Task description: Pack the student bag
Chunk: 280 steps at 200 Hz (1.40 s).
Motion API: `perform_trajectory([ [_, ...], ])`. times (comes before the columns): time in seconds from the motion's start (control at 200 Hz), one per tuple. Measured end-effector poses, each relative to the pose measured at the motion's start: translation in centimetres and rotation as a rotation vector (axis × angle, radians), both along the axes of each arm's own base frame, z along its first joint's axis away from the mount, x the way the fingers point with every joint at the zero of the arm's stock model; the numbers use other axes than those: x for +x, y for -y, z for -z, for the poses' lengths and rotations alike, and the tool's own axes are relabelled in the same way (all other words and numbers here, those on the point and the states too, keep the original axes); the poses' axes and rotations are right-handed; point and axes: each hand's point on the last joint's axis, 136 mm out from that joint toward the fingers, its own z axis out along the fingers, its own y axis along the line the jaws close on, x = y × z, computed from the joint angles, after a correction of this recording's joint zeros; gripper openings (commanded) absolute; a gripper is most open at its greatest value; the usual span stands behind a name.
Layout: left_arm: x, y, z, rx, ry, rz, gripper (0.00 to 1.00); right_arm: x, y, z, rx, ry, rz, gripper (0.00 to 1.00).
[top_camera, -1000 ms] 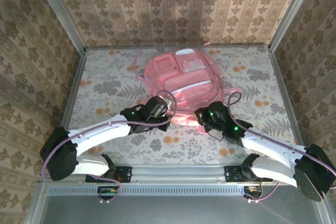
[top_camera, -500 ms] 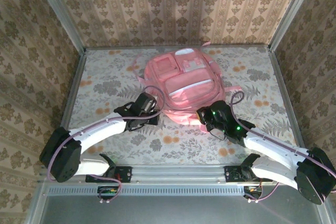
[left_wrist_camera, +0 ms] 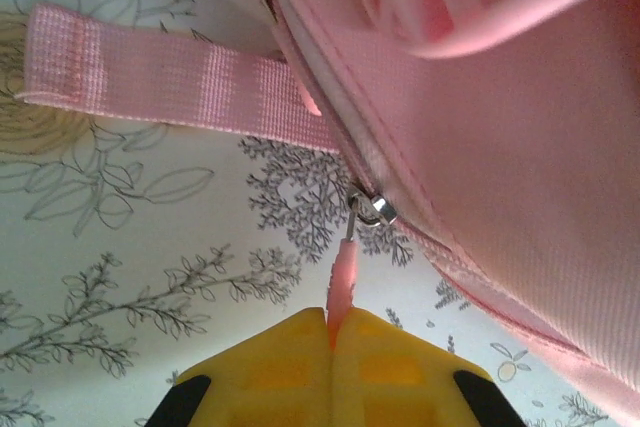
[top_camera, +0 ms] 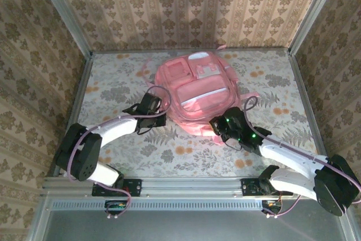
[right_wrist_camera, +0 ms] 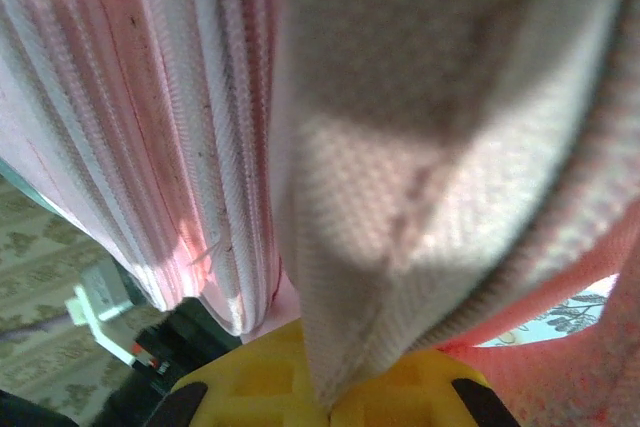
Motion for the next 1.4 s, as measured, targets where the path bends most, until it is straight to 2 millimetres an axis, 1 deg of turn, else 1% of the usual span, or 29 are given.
perform_trajectory([
  [0.02,0.1,-0.1,-0.1,-0.004,0.0,-0.004,0.0,0.0,-0.1,-0.1,-0.005,0.002,-0.008,0.0],
  [0.14,0.7,-0.3,-0.4,-0.027,-0.006,-0.023,0.23,0.1,-0.6,-0.9,-0.031,0.031,-0.049,0.0],
  [0.245,0.5,-1.2,-0.8,-0.022,-0.019,-0.055,0.37,-0.2,-0.8,-0.3,-0.078,0.022,-0.088,0.01],
  [0.265,0.4,-1.4,-1.2,-0.021,-0.013,-0.058,0.42,-0.3,-0.9,-0.1,-0.087,0.018,-0.095,0.01],
  [0.285,0.3,-1.7,-1.5,-0.02,-0.009,-0.064,0.49,-0.4,-1.0,0.2,-0.096,0.012,-0.103,0.01],
  [0.29,0.2,-1.8,-1.7,-0.018,-0.005,-0.062,0.52,-0.4,-1.1,0.2,-0.098,0.011,-0.105,0.02],
  [0.31,0.1,-2.0,-2.2,-0.023,-0.001,-0.076,0.56,-0.4,-1.3,0.5,-0.106,0.006,-0.113,0.02],
  [0.405,-0.6,-3.3,-5.8,-0.037,0.072,-0.111,0.73,-0.7,-2.3,1.5,-0.155,-0.006,-0.171,0.05],
  [0.43,-0.9,-3.7,-6.7,-0.04,0.092,-0.118,0.76,-0.7,-2.6,1.7,-0.169,-0.006,-0.188,0.05],
  [0.495,-1.5,-5.0,-8.9,-0.053,0.139,-0.156,0.78,-0.8,-3.3,2.0,-0.206,0.002,-0.238,0.05],
  [0.535,-1.9,-5.8,-9.9,-0.055,0.158,-0.176,0.79,-0.7,-3.8,2.2,-0.229,0.01,-0.271,0.05],
  [0.57,-2.2,-6.3,-10.6,-0.055,0.17,-0.188,0.79,-0.7,-4.1,2.3,-0.248,0.016,-0.303,0.06],
  [0.64,-2.7,-7.2,-11.7,-0.048,0.183,-0.209,0.8,-0.8,-5.0,2.5,-0.288,0.032,-0.373,0.1],
  [0.675,-2.9,-7.5,-12.1,-0.043,0.186,-0.214,0.8,-0.9,-5.5,2.5,-0.305,0.044,-0.413,0.11],
  [0.87,-3.3,-9.2,-13.4,-0.016,0.193,-0.25,0.81,-2.4,-8.3,1.9,-0.335,0.123,-0.613,0.12],
  [1.0,-3.1,-10.2,-14.6,-0.02,0.215,-0.281,0.81,-3.4,-10.6,2.0,-0.366,0.153,-0.744,0.07],
  [1.08,-3.2,-10.7,-15.4,-0.025,0.235,-0.287,0.82,-4.4,-11.4,2.3,-0.373,0.153,-0.804,0.06],
  [1.17,-3.5,-11.1,-16.1,-0.029,0.253,-0.292,0.83,-5.6,-11.4,2.6,-0.381,0.139,-0.852,0.11],
  [1.185,-3.5,-11.2,-16.2,-0.03,0.255,-0.294,0.89,-5.8,-11.4,2.7,-0.381,0.139,-0.859,0.11],
  [1.195,-3.5,-11.2,-16.2,-0.03,0.257,-0.293,0.96,-5.9,-11.4,2.7,-0.381,0.14,-0.861,0.12],
  [1.21,-3.6,-11.3,-16.3,-0.03,0.26,-0.293,1.0,-6.0,-11.4,2.7,-0.382,0.142,-0.867,0.13],
  [1.275,-3.8,-11.4,-16.5,-0.032,0.268,-0.288,1.0,-6.8,-11.2,2.5,-0.384,0.156,-0.892,0.22],
  [1.4,-4.1,-11.3,-17.0,-0.046,0.28,-0.271,1.0,-8.4,-11.7,1.4,-0.372,0.209,-0.96,0.25],
])
